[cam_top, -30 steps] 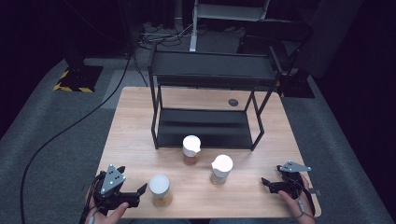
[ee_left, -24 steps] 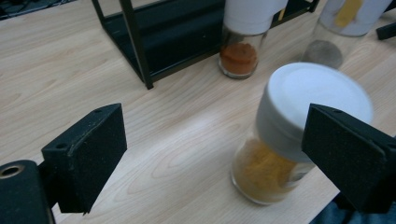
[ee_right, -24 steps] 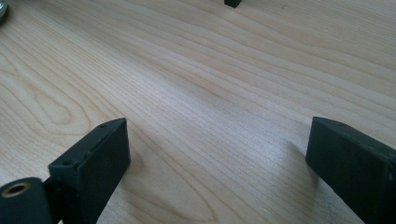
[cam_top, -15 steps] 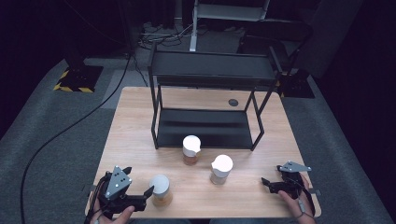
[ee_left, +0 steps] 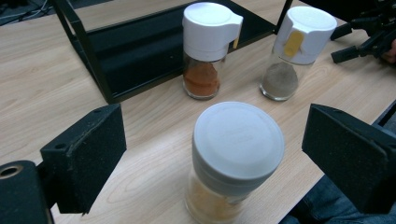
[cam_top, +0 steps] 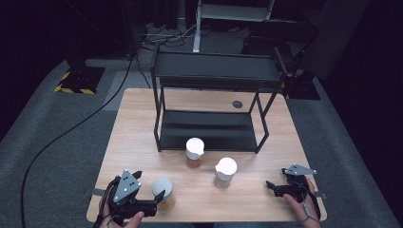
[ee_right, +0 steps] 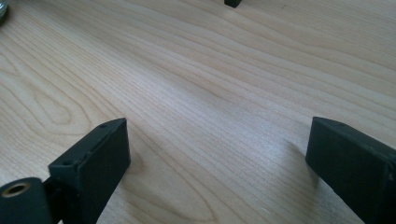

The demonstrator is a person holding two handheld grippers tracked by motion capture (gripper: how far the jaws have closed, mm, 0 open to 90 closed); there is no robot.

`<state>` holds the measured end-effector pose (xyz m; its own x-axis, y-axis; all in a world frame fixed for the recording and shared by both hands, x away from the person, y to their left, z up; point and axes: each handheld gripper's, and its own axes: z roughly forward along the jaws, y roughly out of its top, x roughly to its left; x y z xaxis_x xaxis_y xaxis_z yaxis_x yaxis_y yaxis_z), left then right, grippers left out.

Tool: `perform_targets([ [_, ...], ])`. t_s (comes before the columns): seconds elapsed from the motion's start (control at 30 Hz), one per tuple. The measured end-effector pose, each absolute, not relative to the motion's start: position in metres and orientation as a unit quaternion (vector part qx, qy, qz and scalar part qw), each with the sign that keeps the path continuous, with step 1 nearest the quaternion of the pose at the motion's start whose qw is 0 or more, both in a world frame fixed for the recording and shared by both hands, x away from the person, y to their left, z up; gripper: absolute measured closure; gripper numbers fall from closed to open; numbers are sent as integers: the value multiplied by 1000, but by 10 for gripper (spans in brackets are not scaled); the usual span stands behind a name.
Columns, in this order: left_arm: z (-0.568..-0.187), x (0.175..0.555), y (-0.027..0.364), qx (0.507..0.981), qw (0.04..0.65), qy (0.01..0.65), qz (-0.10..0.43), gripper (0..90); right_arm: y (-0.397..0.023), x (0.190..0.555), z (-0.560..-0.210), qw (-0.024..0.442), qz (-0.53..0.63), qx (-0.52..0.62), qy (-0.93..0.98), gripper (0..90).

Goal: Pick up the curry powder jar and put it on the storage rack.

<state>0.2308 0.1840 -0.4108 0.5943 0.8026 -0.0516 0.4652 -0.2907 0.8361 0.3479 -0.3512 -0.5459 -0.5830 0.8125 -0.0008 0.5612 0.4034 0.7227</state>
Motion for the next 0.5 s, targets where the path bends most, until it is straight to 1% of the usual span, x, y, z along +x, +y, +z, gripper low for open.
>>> perform_targets([
  [0.5, -419, 236, 165, 782, 439, 404, 182, 58, -351, 348, -546, 178, 348, 420, 819, 64],
])
